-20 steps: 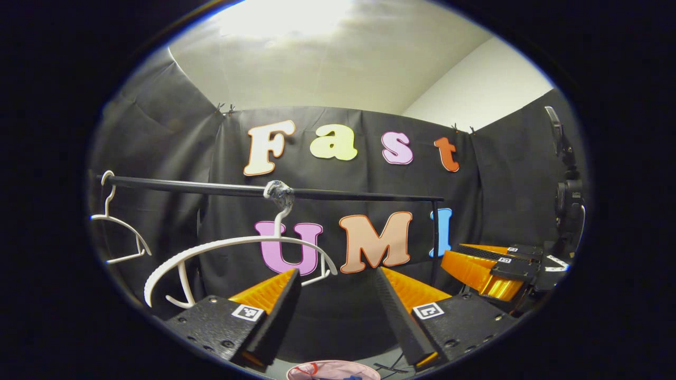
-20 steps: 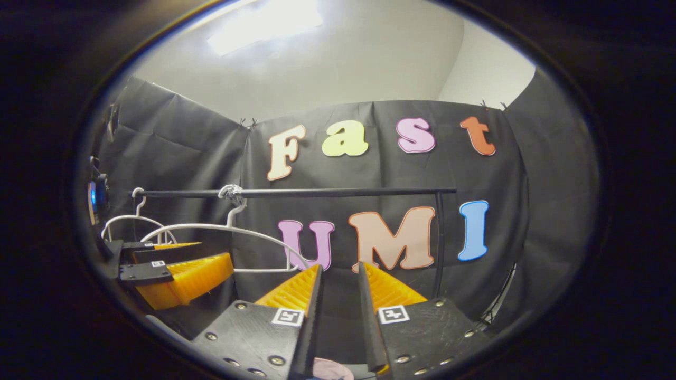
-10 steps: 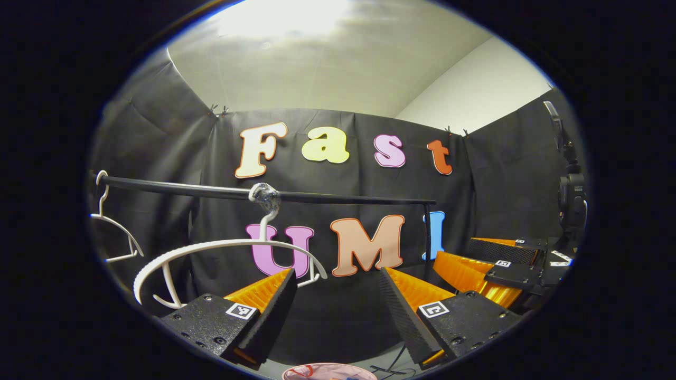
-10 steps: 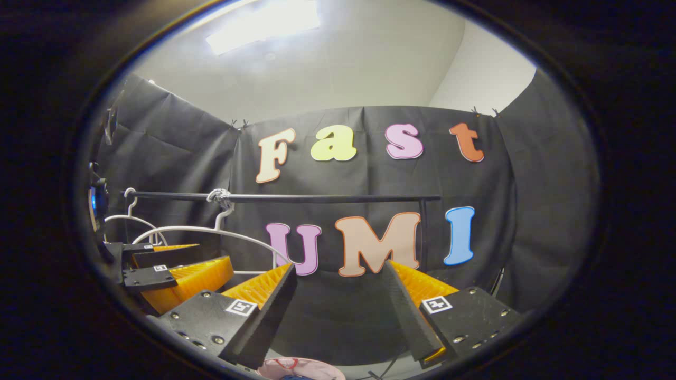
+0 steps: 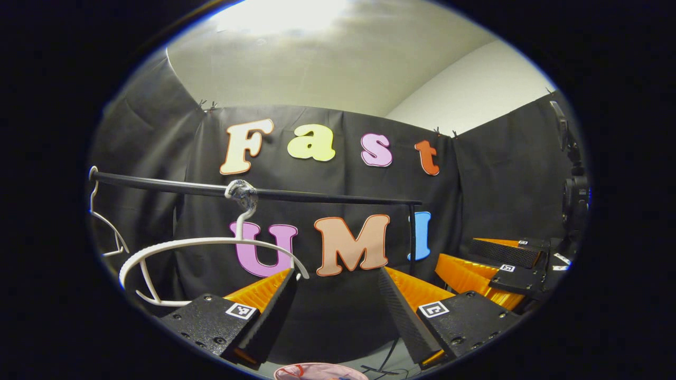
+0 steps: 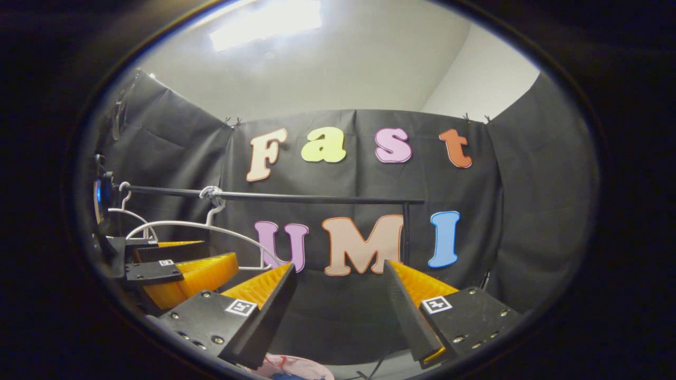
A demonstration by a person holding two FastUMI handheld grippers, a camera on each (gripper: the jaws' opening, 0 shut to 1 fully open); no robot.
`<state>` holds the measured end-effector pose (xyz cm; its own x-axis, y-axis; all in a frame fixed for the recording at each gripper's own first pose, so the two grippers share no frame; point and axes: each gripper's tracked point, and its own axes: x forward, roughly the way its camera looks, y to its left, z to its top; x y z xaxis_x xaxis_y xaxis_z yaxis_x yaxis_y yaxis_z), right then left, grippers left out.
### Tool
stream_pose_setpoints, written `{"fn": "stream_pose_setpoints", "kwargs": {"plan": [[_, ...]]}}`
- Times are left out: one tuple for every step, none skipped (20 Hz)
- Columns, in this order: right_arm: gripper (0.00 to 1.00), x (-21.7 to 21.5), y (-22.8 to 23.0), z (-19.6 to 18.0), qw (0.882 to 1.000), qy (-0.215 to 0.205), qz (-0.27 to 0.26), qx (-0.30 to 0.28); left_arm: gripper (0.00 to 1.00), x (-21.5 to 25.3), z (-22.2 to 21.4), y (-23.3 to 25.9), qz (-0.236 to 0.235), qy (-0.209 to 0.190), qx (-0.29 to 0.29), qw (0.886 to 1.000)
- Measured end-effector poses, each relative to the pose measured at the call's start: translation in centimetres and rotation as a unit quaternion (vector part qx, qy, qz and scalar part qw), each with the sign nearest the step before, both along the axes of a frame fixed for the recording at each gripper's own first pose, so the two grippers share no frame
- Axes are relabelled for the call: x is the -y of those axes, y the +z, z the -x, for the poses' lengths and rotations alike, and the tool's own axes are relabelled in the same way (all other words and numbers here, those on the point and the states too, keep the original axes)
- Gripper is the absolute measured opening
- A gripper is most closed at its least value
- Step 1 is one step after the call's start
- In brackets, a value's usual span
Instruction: Grasp the clothes on the hanger with both hands and then place them into the laundry hamper below.
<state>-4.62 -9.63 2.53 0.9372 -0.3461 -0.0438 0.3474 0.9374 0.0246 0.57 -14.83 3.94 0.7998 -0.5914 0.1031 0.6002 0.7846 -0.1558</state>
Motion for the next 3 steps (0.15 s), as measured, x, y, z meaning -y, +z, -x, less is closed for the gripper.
{"fn": "stream_pose_setpoints", "kwargs": {"plan": [[0.98, 0.01, 0.00, -0.01, 1.000, 0.000, 0.001, 0.000, 0.94, 0.03, -0.07, -0.13, -0.002, 0.000, -0.001, 1.000], [0.98, -0.04, -0.08, 0.03, 1.000, 0.001, 0.001, 0.000, 0.94, -0.10, -0.05, -0.23, -0.004, 0.002, -0.002, 1.000], [0.98, -0.13, -0.04, -0.02, 1.000, 0.002, 0.001, 0.000, 0.94, -0.19, -0.13, -0.24, -0.005, 0.002, -0.002, 1.000]]}}
